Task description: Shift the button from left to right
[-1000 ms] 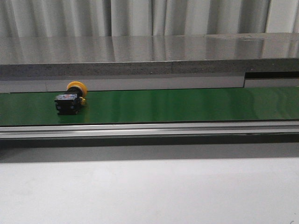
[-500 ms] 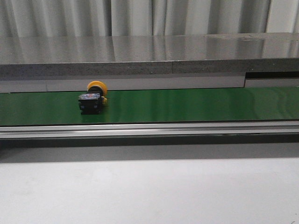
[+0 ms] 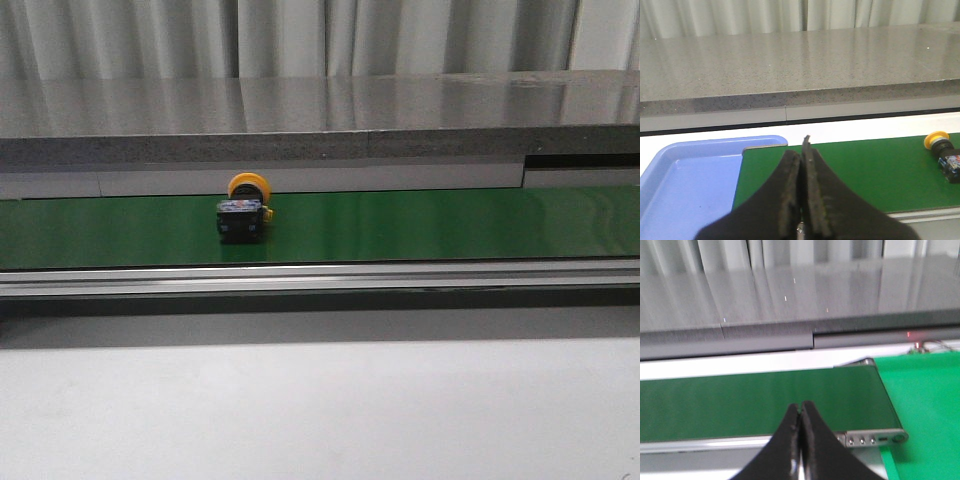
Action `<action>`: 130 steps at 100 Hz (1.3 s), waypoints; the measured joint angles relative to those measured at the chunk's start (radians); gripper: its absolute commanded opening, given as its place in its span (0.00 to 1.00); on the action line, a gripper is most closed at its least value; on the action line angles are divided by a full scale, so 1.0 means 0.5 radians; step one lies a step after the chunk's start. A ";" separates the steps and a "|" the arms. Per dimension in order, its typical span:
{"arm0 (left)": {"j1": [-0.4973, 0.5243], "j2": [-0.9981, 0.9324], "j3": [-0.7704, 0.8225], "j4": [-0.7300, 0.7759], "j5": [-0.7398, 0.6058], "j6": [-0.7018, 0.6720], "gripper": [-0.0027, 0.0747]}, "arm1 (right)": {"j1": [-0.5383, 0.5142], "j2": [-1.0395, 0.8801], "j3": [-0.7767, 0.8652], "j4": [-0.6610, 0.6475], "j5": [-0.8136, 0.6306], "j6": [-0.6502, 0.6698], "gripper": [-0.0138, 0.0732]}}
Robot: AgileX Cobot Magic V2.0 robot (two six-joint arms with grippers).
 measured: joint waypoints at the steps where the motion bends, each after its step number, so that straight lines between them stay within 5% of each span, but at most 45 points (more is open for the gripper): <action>1: 0.000 0.000 0.000 0.000 0.000 0.000 0.01 | 0.000 0.018 -0.035 0.000 0.017 0.000 0.08; 35: 0.000 0.000 0.000 0.000 0.000 0.000 0.01 | 0.000 0.840 -0.819 0.071 0.822 0.000 0.08; 78: 0.000 0.000 0.000 0.000 0.000 0.000 0.01 | 0.000 1.288 -1.013 0.248 0.837 0.000 0.09; 88: 0.000 0.000 0.000 0.000 0.000 0.000 0.01 | 0.000 1.319 -1.013 0.248 0.841 0.000 0.20; 114: 0.000 0.000 0.000 0.000 0.000 0.000 0.01 | 0.000 1.322 -1.013 0.251 0.853 -0.052 0.74; 130: 0.000 0.000 0.000 0.000 0.000 0.000 0.01 | 0.000 1.322 -1.013 0.262 0.853 -0.119 0.83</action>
